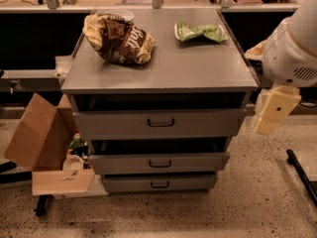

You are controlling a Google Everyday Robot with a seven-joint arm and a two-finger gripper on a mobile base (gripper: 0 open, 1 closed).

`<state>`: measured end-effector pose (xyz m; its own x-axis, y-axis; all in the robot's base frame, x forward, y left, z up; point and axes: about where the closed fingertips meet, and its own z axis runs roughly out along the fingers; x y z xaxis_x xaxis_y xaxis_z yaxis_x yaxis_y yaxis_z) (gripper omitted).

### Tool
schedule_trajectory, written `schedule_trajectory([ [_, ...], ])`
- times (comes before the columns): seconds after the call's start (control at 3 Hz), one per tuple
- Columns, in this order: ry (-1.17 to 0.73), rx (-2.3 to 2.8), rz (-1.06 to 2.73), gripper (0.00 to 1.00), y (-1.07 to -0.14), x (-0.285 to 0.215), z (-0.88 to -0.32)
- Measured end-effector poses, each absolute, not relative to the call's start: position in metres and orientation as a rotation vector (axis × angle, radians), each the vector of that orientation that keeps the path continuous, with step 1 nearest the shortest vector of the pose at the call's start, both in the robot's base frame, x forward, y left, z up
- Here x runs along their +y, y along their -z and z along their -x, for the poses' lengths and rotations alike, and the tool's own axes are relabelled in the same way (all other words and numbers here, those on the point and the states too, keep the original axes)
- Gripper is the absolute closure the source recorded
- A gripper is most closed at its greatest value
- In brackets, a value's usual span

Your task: Open middle drawer

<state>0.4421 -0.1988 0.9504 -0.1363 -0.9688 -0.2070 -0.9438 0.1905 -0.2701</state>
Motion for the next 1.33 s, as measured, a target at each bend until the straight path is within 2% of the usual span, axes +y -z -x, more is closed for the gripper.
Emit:
schedule_trajectory([
  [0.67,-0.059,2.056,1.969,0.00,-0.853,-0.163,-0.441],
  [1.0,-0.205,2.066,1.971,0.00,-0.796,-0.146,-0.437],
  [1.33,-0.205,2.066,1.971,0.00,-0.796,-0.146,-0.437],
])
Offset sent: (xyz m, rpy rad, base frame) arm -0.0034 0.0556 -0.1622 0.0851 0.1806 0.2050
